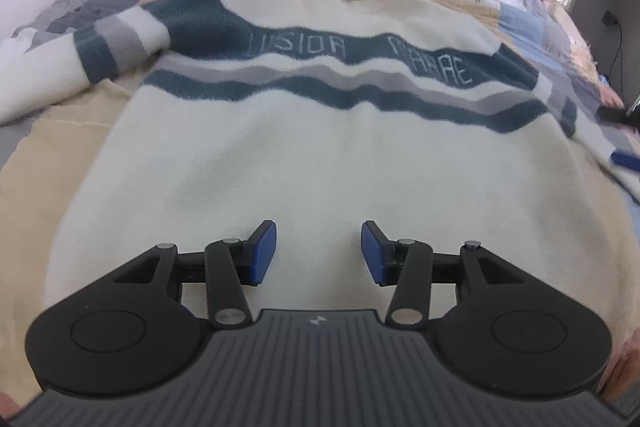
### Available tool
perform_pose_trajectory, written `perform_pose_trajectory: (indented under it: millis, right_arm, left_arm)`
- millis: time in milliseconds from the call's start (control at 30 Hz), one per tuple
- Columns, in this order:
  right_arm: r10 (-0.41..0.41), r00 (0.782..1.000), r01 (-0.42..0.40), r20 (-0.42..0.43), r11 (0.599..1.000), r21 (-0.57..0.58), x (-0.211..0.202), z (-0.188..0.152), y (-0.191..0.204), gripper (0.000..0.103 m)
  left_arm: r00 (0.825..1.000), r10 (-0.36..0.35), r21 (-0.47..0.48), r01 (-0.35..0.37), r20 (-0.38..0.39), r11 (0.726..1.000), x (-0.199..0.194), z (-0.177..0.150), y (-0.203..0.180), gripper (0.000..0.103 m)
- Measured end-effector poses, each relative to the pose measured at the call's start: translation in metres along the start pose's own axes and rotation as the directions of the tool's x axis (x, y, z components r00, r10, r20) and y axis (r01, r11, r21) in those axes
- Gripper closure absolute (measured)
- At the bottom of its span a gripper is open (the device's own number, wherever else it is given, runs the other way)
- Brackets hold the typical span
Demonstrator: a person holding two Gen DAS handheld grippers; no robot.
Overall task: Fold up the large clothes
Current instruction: 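Grasp the sweater's sleeve cuff with the right gripper and lift it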
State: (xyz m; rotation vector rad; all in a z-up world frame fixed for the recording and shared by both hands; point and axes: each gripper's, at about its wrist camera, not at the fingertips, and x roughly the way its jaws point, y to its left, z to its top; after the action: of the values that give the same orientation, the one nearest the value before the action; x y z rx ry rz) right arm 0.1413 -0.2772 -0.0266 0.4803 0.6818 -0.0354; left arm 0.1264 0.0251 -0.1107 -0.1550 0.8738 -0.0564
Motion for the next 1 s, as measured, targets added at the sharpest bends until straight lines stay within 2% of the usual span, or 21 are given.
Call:
perform_pose_trajectory:
  millis: [167,233,400,533,700,767,867,933,1000]
  right_arm:
    - [-0.041,0.998,0.036,0.039,0.992,0.117,0.009,0.04,-0.041,0.03]
    - [-0.046,0.999,0.04,0.027,0.981,0.189,0.017,0.05,-0.064,0.029]
    - [0.027,1.0,-0.025,0.001,0.911,0.411,0.042,0.053,-0.117,0.029]
    - [-0.003,1.0,0.009,-0.014,0.888,0.459,0.067,0.051,-0.14,0.029]
    - [0.019,1.0,-0.015,-0.001,0.825,0.564,0.085,0.045,-0.174,0.031]
    - [0.041,0.998,-0.059,0.044,0.779,0.624,0.086,0.042,-0.186,0.031]
    - [0.049,0.994,-0.105,0.101,0.721,0.685,0.091,0.042,-0.196,0.021]
    - [0.049,0.993,-0.113,0.112,0.718,0.687,0.094,0.044,-0.193,0.013]
    - [0.046,0.99,-0.125,0.133,0.72,0.683,0.097,0.048,-0.193,0.013]
  left_arm:
    - [0.999,0.034,0.029,-0.033,-0.021,0.999,0.009,-0.004,-0.003,0.049]
    - [0.999,0.036,0.026,-0.036,-0.024,0.999,0.011,-0.003,-0.003,0.048]
    - [0.999,0.034,-0.012,-0.034,-0.024,0.999,0.012,-0.001,-0.001,0.047]
    - [1.0,0.015,-0.053,-0.016,-0.023,0.998,0.011,0.0,0.003,0.044]
    - [1.0,0.006,-0.079,-0.008,-0.025,0.997,0.01,0.0,0.004,0.043]
    - [1.0,-0.003,-0.086,0.001,-0.024,0.996,0.01,0.0,0.006,0.041]
    - [1.0,-0.007,-0.085,0.005,-0.025,0.996,0.011,0.001,0.007,0.041]
    - [1.0,-0.003,-0.075,0.001,-0.027,0.997,0.012,0.001,0.005,0.04]
    - [1.0,0.002,-0.074,-0.004,-0.025,0.997,0.013,0.0,0.003,0.04]
